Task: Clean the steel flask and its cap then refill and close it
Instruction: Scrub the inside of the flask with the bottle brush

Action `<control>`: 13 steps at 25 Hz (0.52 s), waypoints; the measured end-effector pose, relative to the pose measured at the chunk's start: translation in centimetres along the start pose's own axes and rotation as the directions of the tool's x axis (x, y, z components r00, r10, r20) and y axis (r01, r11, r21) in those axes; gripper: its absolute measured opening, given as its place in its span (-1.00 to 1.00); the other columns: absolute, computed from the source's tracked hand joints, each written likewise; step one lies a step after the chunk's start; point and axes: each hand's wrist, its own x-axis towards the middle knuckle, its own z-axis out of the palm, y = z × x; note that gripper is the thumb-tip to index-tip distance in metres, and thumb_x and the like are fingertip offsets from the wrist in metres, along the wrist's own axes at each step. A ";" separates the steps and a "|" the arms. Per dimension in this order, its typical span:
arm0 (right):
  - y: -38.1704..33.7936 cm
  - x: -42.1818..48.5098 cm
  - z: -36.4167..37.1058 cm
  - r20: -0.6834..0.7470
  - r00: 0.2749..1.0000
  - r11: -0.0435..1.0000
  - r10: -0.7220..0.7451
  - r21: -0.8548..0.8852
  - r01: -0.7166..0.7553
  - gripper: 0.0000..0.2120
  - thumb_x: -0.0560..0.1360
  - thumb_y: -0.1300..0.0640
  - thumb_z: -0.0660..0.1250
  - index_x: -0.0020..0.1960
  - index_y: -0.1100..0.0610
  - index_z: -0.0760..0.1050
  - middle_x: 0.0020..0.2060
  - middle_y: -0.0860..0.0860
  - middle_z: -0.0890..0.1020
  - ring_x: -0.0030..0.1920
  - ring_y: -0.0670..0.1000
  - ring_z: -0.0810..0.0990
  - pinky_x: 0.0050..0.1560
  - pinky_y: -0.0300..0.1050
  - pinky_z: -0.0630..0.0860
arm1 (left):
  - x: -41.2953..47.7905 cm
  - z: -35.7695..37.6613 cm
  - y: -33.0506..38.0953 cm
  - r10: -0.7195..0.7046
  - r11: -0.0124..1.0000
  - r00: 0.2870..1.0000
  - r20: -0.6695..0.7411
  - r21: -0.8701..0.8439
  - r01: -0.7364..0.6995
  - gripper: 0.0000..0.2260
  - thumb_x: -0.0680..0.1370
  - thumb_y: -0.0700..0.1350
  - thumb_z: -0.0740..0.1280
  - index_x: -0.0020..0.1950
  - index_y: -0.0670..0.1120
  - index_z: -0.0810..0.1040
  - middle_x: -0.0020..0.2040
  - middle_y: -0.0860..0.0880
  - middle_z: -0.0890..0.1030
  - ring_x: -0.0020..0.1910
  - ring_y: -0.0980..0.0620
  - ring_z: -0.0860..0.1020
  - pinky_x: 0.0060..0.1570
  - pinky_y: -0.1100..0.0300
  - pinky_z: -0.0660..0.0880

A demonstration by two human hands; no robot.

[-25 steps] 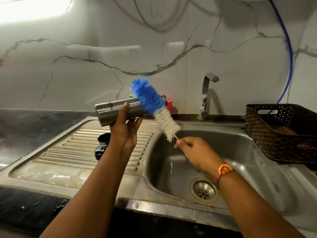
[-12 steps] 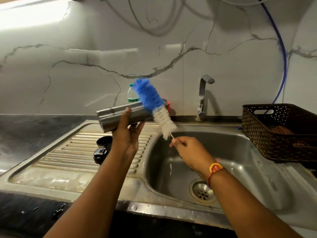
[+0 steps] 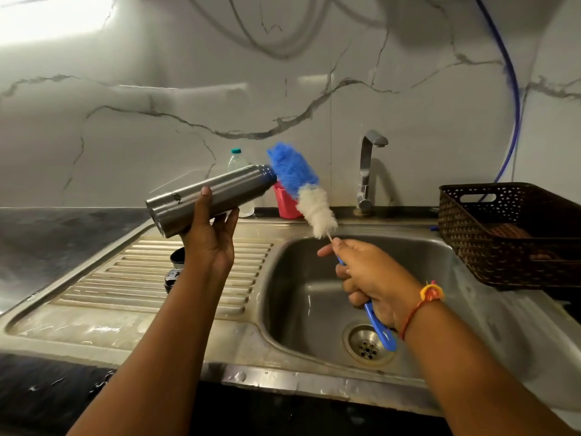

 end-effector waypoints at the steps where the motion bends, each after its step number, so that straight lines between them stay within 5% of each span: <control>1: 0.0 -0.2 -0.2 0.030 0.998 0.995 0.056 0.076 -0.059 -0.68 0.68 -0.02 0.10 0.13 0.14 0.55 -0.47 -0.06 0.31 -0.51 -0.14 0.15 -0.54 -0.27 0.09 | 0.1 0.1 0.1 0.013 1.000 1.000 0.009 -0.005 -0.013 -0.50 0.50 -0.21 0.51 0.36 0.01 0.41 0.32 -0.16 0.59 0.25 -0.19 0.62 0.19 -0.18 0.60; 6: -0.6 -0.7 -0.3 0.267 0.934 0.893 0.238 0.318 -0.318 -0.69 0.68 0.09 0.07 0.25 0.21 0.49 -0.48 -0.07 0.27 -0.56 -0.18 0.13 -0.62 -0.37 0.05 | -0.2 0.3 -0.3 0.032 0.997 0.998 0.051 0.070 -0.035 -0.57 0.52 -0.27 0.47 0.28 0.04 0.44 0.36 -0.11 0.56 0.33 -0.14 0.57 0.24 -0.18 0.57; 13: -0.9 -1.1 0.0 0.516 0.844 0.721 0.150 0.527 -0.450 -0.65 0.63 0.08 0.14 0.35 0.18 0.46 -0.48 -0.10 0.22 -0.59 -0.19 0.16 -0.59 -0.42 0.03 | -1.4 0.8 -2.4 -0.037 0.979 0.984 0.172 0.204 0.001 -0.50 0.45 -0.25 0.50 0.34 -0.02 0.47 0.33 -0.13 0.60 0.28 -0.10 0.61 0.13 -0.06 0.63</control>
